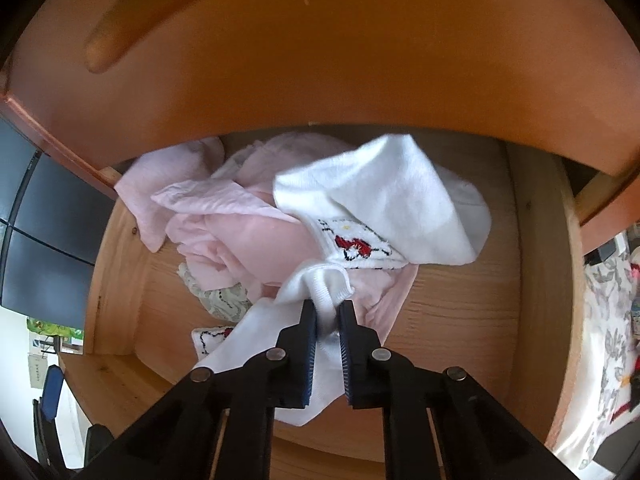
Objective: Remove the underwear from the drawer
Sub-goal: 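Lift the white sock up out of the drawer, then carry the white sock over the bed pile and open the right gripper, then raise the open right gripper and move it back into the drawer, then close the right gripper on the pink cloth in the drawer, then lift the pink cloth up out of the drawer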
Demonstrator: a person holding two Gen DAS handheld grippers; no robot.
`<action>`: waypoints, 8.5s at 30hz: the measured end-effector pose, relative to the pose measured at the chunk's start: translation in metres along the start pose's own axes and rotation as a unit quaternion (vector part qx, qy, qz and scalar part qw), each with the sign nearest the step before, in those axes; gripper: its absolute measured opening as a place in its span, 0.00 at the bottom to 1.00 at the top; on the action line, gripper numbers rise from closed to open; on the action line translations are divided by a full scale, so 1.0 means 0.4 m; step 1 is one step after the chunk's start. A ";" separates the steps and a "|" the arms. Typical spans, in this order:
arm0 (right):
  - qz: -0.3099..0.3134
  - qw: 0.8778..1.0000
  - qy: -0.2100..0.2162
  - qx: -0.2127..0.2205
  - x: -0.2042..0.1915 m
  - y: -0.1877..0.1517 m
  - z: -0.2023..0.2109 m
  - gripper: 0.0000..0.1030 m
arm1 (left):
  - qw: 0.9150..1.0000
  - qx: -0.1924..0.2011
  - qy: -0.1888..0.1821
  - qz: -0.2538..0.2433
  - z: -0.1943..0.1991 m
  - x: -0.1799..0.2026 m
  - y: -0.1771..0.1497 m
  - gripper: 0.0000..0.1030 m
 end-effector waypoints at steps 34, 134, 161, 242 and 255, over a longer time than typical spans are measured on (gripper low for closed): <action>-0.027 0.971 0.090 0.219 0.095 -0.112 0.570 0.10 | 1.000 0.000 0.002 0.001 0.006 -0.002 -0.001 1.00; -0.206 0.962 -0.156 0.089 0.703 -0.314 0.336 1.00 | 1.000 -0.001 0.002 0.001 0.004 -0.002 0.001 1.00; -0.054 0.970 -0.103 0.215 0.355 -0.229 0.581 1.00 | 1.000 -0.001 0.001 0.000 0.004 -0.002 0.000 1.00; 0.078 0.993 -0.084 -0.040 -0.082 -0.043 -0.057 0.09 | 1.000 0.002 -0.001 -0.002 0.003 -0.008 -0.002 1.00; 0.067 0.997 -0.040 0.006 -0.079 -0.073 0.069 0.05 | 1.000 0.002 0.003 -0.001 -0.006 -0.007 0.001 1.00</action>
Point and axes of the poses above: each gripper's, at about its wrist camera, not at the fingertips, and z roughly against the way its jaws point, x to its right, y to its top, the point moved 3 cm from there along -z, roughly the way its jaws point, and after that the axes turned 9 degrees about -z, right-handed, at the moved point
